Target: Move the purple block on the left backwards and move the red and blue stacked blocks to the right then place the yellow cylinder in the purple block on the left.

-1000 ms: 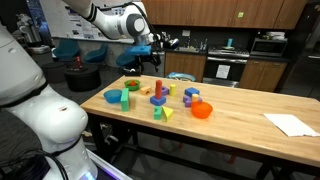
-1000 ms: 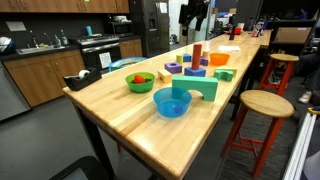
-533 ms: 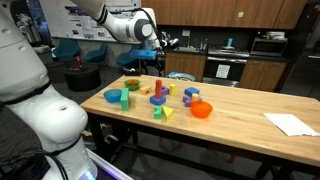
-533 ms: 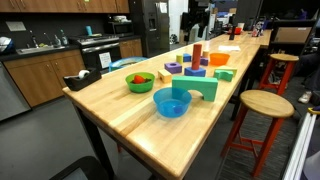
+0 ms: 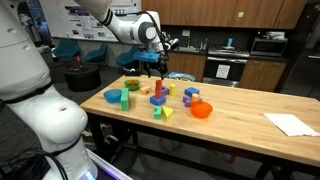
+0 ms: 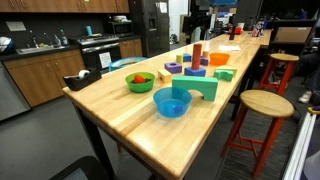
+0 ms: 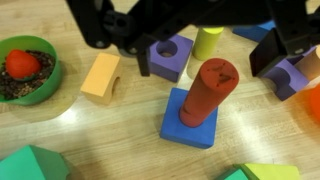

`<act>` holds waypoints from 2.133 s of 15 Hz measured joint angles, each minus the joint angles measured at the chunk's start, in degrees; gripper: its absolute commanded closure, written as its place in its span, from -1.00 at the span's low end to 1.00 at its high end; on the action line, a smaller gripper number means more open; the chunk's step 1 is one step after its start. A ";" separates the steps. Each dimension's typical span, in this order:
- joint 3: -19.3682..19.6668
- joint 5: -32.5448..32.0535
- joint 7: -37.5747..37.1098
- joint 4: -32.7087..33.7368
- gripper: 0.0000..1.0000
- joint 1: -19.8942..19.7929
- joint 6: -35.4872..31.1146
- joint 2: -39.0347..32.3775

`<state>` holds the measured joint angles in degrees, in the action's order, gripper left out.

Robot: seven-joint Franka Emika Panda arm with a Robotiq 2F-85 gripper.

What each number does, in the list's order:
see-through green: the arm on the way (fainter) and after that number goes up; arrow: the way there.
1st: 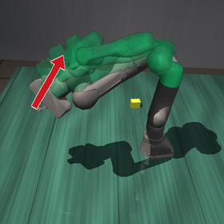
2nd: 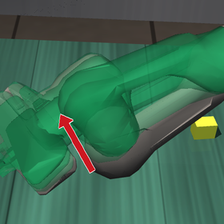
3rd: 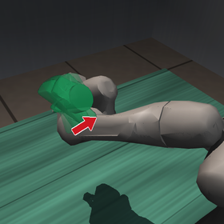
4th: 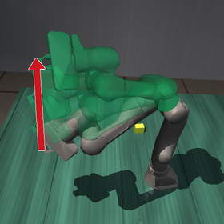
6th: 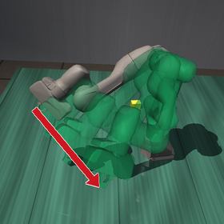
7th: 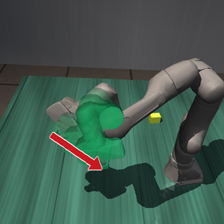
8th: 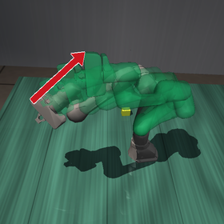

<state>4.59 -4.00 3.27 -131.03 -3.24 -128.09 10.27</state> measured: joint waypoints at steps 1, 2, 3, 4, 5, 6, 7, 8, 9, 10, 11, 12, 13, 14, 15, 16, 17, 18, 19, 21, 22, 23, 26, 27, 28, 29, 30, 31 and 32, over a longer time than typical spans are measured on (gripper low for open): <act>0.18 0.27 0.00 0.01 -1.00 -0.16 0.00 -0.12; 0.40 0.62 0.01 0.02 -1.00 -0.27 0.00 -0.22; 0.57 0.99 0.03 0.02 -1.00 -0.44 0.00 -0.32; 0.73 1.27 0.03 0.02 -1.00 -0.58 0.00 -0.38; 0.89 1.66 0.11 0.02 -1.00 -0.68 0.00 -0.42; 1.03 2.05 0.25 0.02 -1.00 -0.73 0.00 -0.45; 1.12 2.38 0.40 0.02 -1.00 -0.79 0.01 -0.52; 1.17 2.72 0.58 0.02 -1.00 -0.85 0.02 -0.65; 1.21 3.04 0.68 0.03 -1.00 -0.87 0.02 -0.84; 1.22 3.17 0.70 0.05 -1.00 -0.88 0.02 -1.04; 1.22 3.18 0.70 0.06 -1.00 -0.88 0.02 -1.24; 1.22 3.18 0.70 0.09 -0.98 -0.87 0.02 -1.41; 1.22 3.18 0.70 0.13 -0.77 -0.87 0.02 -1.60; 1.22 3.18 0.70 0.18 -0.48 -0.87 0.03 -1.77; 1.22 3.18 0.70 0.25 -0.45 -0.87 0.03 -1.91; 1.22 3.18 0.71 0.33 -0.34 -0.87 0.04 -2.04; 1.22 3.18 0.71 0.44 -0.22 -0.87 0.05 -2.17; 1.22 3.18 0.71 0.54 -0.03 -0.87 0.06 -2.26; 1.22 3.18 0.71 0.64 0.11 -0.87 0.06 -2.37; 1.22 3.18 0.71 0.75 0.43 -0.87 0.06 -2.55; 1.22 3.18 0.71 0.78 0.57 -0.87 0.06 -2.58; 1.22 3.18 0.71 0.80 0.72 -0.86 0.06 -2.59; 1.20 3.18 0.71 0.93 0.73 -0.85 0.06 -2.60; 1.20 3.18 0.71 0.97 0.73 -0.85 0.06 -2.60; 1.20 3.18 0.70 1.04 0.73 -0.86 0.06 -2.60; 1.22 3.18 0.67 1.16 0.73 -0.91 0.06 -2.60; 1.25 3.18 0.67 1.33 0.73 -1.02 0.06 -2.59; 1.31 3.18 0.66 1.51 0.73 -1.21 0.06 -2.57; 1.48 3.18 0.66 1.69 0.73 -1.45 0.09 -2.52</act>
<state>6.07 -0.83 3.93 -129.34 -4.69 -128.01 7.75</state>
